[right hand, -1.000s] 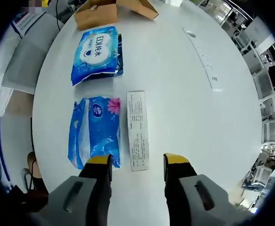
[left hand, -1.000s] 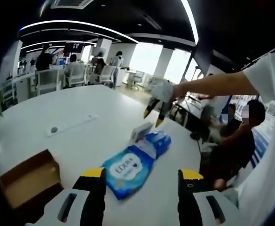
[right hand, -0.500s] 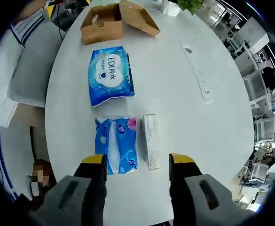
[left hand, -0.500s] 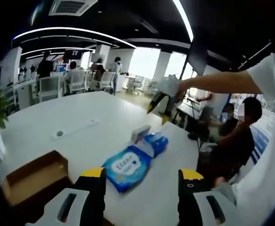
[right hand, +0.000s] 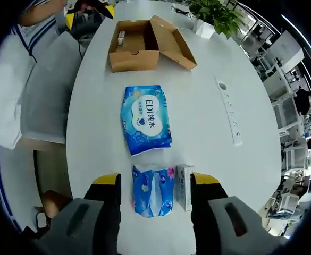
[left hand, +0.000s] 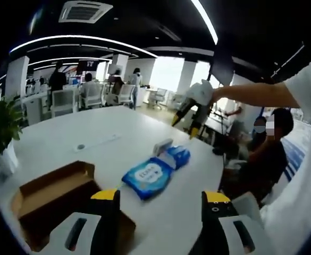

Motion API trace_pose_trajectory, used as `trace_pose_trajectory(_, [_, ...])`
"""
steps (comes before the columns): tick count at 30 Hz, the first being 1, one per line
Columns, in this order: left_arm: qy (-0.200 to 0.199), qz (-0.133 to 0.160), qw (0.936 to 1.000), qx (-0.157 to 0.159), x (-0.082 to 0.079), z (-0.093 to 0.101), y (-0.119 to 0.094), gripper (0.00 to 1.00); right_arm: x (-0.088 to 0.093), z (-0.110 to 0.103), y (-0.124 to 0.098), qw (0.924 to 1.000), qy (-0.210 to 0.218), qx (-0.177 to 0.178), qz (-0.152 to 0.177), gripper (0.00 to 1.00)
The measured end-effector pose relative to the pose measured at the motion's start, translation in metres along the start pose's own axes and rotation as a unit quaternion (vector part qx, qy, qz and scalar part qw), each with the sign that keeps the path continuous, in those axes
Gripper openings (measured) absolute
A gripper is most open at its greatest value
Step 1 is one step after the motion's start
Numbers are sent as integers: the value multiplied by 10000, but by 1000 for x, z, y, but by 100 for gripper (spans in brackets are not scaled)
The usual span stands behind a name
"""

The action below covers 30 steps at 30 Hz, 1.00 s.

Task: Operate the shoe box by opening the lid, removing the specified soft item, and placing it in the target area until the item is outside and the box remains undamaged.

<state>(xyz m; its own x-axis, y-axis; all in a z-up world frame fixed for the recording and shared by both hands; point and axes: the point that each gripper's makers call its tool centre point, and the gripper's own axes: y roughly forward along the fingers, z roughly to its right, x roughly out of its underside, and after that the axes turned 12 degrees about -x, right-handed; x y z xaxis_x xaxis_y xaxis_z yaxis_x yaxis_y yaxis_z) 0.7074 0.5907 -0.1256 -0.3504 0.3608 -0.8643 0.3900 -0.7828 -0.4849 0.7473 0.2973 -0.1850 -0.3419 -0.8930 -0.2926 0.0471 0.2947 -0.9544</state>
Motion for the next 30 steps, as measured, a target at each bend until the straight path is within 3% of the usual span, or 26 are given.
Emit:
trace_pose_trajectory(6, [5,29,10000,-80,14,-31,-35,63,-32,-18,7,10000,-32,22,72,46])
trace_pose_trajectory(10, [-1,34,9999,-136,19,-38,-52,63,-60,-29,15,9999,-93,20,104,46])
trace_pose_trajectory(13, [9,33,9999,-169,24,-41,-64,63,-75,-33,19,9999,-106,11,112,45])
trace_pose_trajectory(20, [-2,60,9996,-277,34,-72,-95,63,-111,-40,28,9997,-186,-1,132,46])
trace_pose_trajectory(25, [-21,65,9994,-352,40,-82,-111,63,-140,-49,33,9995,-250,3,182,45])
trace_pose_trajectory(28, [-37,67,9992,-384,47,-102,-125,63,-157,-50,39,9994,-281,-13,214,45])
trace_pose_trajectory(30, [-55,61,9992,-403,48,-103,-127,63,-167,-50,43,9993,-301,-29,234,44])
